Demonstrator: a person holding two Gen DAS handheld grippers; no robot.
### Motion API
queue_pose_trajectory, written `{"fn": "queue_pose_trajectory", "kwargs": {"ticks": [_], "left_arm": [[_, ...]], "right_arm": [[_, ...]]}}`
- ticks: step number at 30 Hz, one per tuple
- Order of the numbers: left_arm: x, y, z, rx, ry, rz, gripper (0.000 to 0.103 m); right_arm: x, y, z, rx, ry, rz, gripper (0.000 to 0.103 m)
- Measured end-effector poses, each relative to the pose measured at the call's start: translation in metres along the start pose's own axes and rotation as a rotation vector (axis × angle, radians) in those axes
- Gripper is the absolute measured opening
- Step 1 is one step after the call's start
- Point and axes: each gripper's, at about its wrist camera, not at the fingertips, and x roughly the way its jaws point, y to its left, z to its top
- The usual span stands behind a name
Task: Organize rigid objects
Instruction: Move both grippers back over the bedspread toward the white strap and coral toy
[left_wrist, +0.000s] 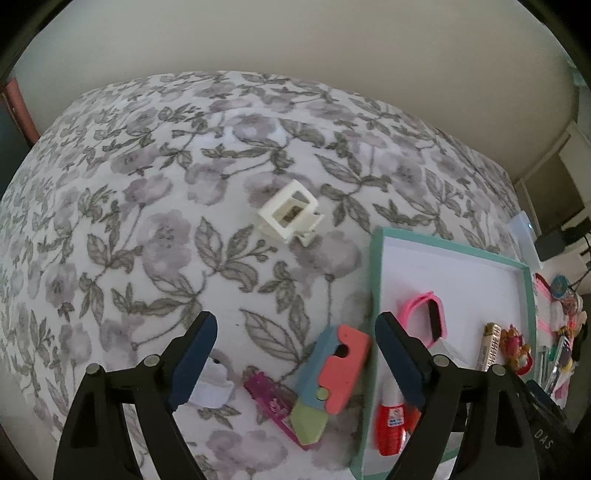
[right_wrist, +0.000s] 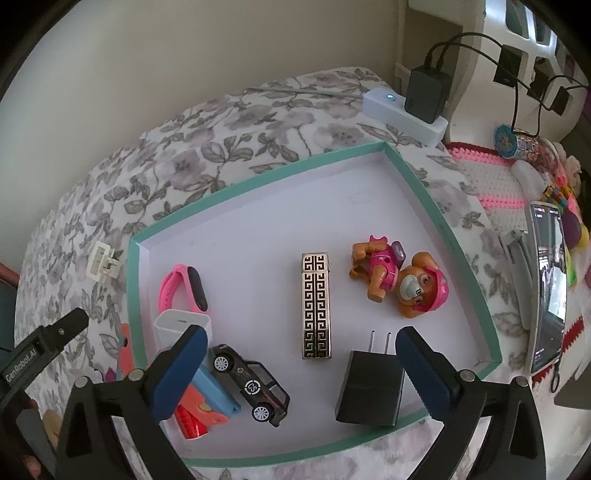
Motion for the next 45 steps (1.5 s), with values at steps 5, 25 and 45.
{"fn": "queue_pose_trajectory", "kwargs": {"ticks": [5, 25, 45], "left_arm": [[-0.002, 0.022, 0.006, -0.061, -0.03, 0.05, 0.088], [-0.006, 0.078, 0.018, -0.214, -0.075, 0.075, 0.089], [0.01, 0.086, 0.029, -0.155, -0.024, 0.047, 0.089]], "right_arm": [[0.002, 0.007, -0.002, -0.026, -0.001, -0.004, 0.103], [0.001, 0.062, -0.009, -0.179, -0.018, -0.001, 0.103], [0.006, 0.116, -0.005, -0.276, -0.03, 0.091, 0.103]]}}
